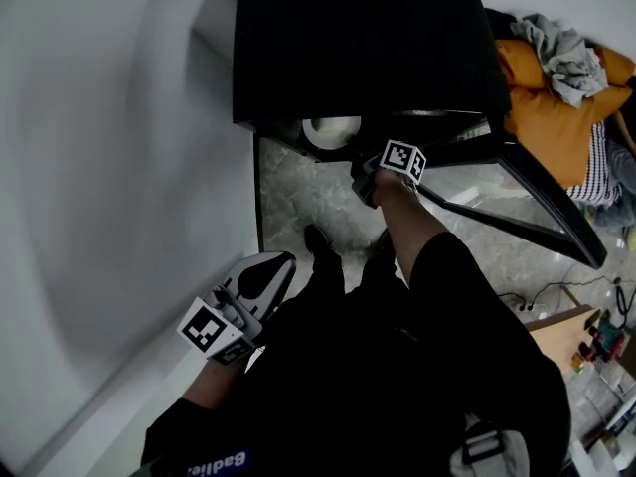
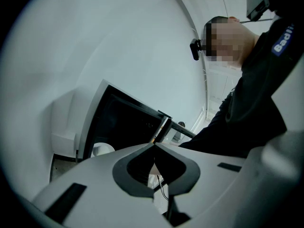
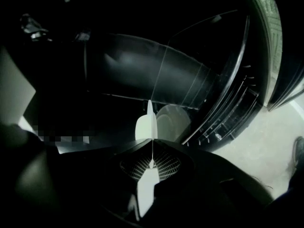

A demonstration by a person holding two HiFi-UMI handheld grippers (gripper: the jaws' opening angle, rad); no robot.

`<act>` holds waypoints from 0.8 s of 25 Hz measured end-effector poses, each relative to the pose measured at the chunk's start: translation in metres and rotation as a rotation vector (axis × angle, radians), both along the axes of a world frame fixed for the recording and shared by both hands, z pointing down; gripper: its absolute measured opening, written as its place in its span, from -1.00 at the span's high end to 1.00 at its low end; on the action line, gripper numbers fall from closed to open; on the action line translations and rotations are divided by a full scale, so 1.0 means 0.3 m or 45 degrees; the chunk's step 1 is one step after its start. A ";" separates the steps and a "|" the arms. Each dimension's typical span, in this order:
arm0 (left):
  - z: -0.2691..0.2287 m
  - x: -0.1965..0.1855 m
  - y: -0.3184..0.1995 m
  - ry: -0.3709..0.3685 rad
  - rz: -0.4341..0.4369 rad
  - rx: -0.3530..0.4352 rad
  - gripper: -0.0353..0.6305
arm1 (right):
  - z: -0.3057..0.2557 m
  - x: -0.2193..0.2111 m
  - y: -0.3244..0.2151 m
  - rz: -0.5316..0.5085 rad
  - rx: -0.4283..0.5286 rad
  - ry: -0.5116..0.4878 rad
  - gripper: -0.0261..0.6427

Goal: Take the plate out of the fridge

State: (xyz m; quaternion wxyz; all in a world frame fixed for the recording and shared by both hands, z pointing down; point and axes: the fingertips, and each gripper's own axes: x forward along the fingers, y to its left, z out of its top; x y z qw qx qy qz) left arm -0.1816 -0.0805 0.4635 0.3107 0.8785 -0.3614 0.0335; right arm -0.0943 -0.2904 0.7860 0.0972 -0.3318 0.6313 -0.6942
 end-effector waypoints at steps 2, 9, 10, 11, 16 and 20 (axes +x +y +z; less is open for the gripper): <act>-0.002 0.006 0.001 0.007 -0.002 -0.006 0.87 | -0.008 0.000 0.002 0.029 0.024 -0.010 0.88; 0.005 0.013 0.019 0.007 0.003 -0.019 0.87 | -0.018 0.015 0.019 0.112 0.072 -0.044 0.88; 0.006 0.014 0.021 0.007 0.004 -0.020 0.87 | -0.019 0.020 0.024 0.124 0.074 -0.052 0.88; 0.006 0.015 0.022 0.008 0.006 -0.021 0.87 | -0.020 0.024 0.029 0.135 0.077 -0.059 0.88; 0.005 0.017 0.024 0.011 0.013 -0.023 0.87 | -0.035 0.043 0.040 0.172 0.107 -0.088 0.88; 0.003 0.022 0.025 0.012 0.020 -0.022 0.87 | -0.058 0.056 0.047 0.200 0.117 -0.115 0.88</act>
